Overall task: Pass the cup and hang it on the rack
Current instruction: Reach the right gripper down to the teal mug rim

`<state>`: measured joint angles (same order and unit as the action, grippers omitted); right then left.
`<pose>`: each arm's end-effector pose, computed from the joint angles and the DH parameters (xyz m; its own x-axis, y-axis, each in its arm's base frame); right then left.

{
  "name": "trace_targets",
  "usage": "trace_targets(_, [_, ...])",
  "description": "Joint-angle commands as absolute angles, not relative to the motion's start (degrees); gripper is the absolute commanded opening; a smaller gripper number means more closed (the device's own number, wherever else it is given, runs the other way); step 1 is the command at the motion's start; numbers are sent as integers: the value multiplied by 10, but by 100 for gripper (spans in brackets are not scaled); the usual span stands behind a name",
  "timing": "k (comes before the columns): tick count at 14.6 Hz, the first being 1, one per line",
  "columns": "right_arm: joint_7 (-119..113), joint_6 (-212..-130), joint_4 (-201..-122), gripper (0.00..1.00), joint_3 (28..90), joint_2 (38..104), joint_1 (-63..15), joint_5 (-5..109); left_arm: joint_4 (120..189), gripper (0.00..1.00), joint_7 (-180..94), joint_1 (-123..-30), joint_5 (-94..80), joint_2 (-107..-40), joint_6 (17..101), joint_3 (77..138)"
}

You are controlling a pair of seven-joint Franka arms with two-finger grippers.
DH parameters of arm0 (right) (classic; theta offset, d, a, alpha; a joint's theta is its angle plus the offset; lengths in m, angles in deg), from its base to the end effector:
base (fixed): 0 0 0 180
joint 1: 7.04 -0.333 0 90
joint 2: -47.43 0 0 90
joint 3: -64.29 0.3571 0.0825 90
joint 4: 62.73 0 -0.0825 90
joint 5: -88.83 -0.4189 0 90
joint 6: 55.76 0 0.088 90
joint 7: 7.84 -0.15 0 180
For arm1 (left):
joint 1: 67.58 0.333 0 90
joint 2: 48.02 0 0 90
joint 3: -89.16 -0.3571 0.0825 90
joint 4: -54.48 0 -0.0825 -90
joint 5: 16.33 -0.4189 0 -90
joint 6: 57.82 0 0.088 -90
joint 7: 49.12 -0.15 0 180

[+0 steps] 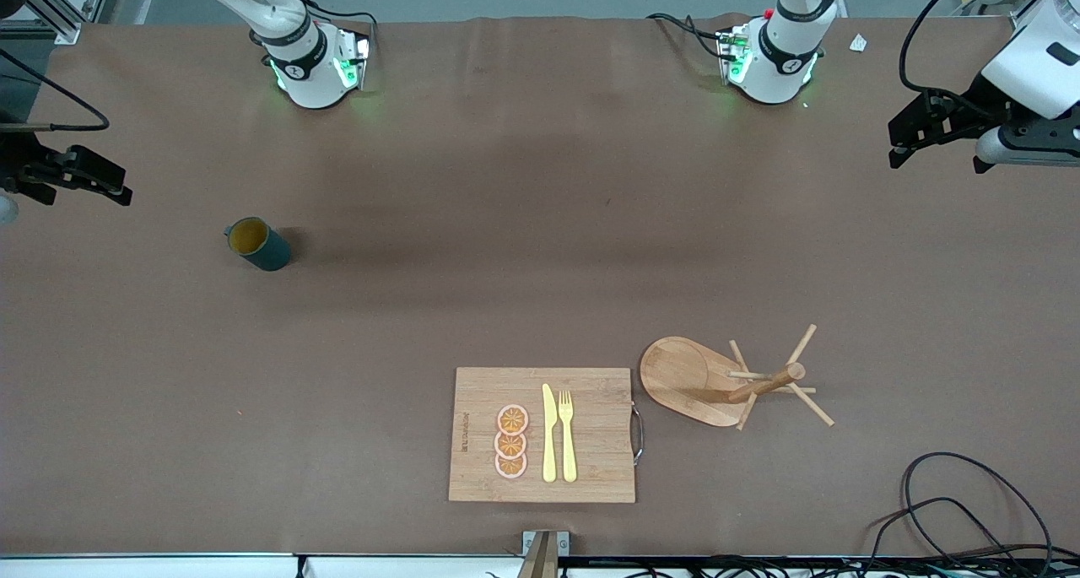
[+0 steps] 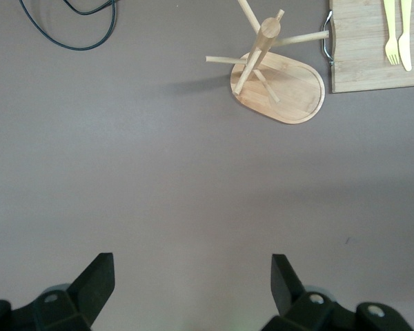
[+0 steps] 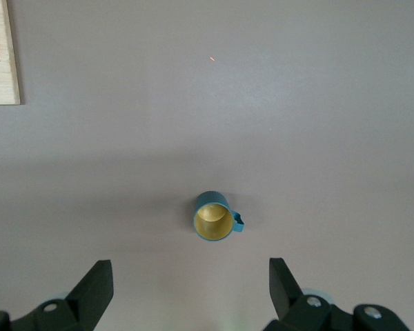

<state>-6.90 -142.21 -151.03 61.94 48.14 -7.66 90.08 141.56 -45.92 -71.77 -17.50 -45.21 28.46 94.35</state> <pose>0.5852 -0.0209 0.6250 0.9989 -0.0151 -0.0450 -0.0142 -0.9997 0.0216 0.5594 -0.0907 0.6707 0.9937 -0.1063 0.0362 -0.1055 -0.9942 -0.0228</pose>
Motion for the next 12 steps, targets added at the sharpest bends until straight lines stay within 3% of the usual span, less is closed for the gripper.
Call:
trace_targets(1, [-71,-1422,-1515,100,624,480,-67,897,1410,100,-461,-716,-186,-450,273,950])
trace_targets(5, [-71,-1424,-1524,100,624,479,-67,892,1409,100,-462,-716,-186,-452,273,949])
trace_targets(12, [-71,-1635,-1784,100,624,397,-69,860,1410,100,-460,-716,-185,-456,273,951])
